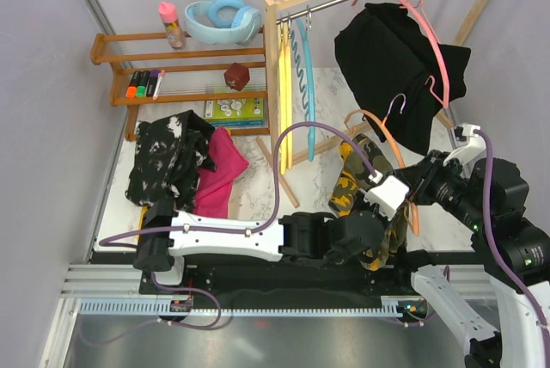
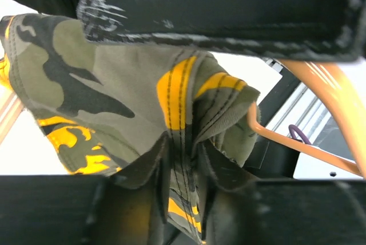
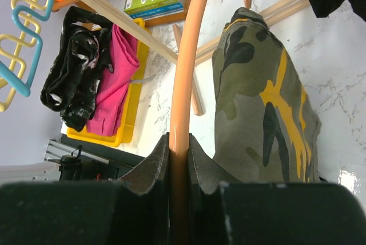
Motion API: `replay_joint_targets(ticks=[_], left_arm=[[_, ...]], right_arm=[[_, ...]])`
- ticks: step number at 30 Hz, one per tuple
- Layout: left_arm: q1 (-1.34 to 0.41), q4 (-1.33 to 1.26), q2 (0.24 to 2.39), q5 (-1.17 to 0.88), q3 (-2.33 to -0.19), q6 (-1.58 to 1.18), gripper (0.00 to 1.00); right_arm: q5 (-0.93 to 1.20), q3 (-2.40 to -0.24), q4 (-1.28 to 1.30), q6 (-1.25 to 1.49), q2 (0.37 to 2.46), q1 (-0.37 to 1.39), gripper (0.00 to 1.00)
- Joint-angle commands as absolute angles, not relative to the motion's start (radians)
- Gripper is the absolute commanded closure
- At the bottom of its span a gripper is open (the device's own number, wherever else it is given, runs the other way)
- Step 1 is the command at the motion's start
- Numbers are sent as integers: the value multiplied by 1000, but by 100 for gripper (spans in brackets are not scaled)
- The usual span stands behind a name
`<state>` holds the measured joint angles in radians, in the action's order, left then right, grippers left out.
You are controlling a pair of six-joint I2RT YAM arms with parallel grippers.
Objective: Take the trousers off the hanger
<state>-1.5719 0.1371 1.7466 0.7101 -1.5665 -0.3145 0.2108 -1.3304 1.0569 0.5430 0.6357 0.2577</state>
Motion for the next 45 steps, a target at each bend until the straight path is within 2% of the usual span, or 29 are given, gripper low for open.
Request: replay_joint_targets(ticks=[1, 3, 7, 12, 19, 23, 28, 34, 37, 40, 45], left_arm=[[-1546, 163, 1701, 700, -1552, -327, 76], [-1546, 166, 1690, 672, -1554, -313, 80], [-1546, 166, 1687, 689, -1558, -288, 98], [-1575, 163, 1706, 791, -1627, -243, 98], [-1689, 89, 1763, 1029, -1815, 95, 98], [-1750, -301, 1726, 1089, -1732, 462, 98], [-1828, -631, 1720, 1126, -1735, 814, 98], [-1933, -1036, 1762, 1098, -1828, 1369, 98], [-1969, -1148, 1808, 1083, -1914, 1547, 98], [-2014, -1203, 1833, 1062, -1979, 1633, 98], [-2089, -1111, 1798, 1046, -2008, 1563, 98]], right_arm=[[239, -1401, 925, 558, 607, 258, 100], [236, -1393, 930, 551, 604, 258, 100], [248, -1394, 931, 554, 600, 256, 100], [235, -1378, 959, 545, 585, 258, 100], [216, -1282, 1006, 542, 515, 255, 100], [137, -1261, 1057, 528, 489, 256, 100], [32, -1175, 1095, 537, 456, 258, 100], [6, -1068, 1108, 583, 393, 256, 100], [-23, -1077, 1126, 578, 391, 258, 100], [-54, -1080, 1141, 561, 394, 258, 100], [-43, -1098, 1140, 548, 393, 258, 100]])
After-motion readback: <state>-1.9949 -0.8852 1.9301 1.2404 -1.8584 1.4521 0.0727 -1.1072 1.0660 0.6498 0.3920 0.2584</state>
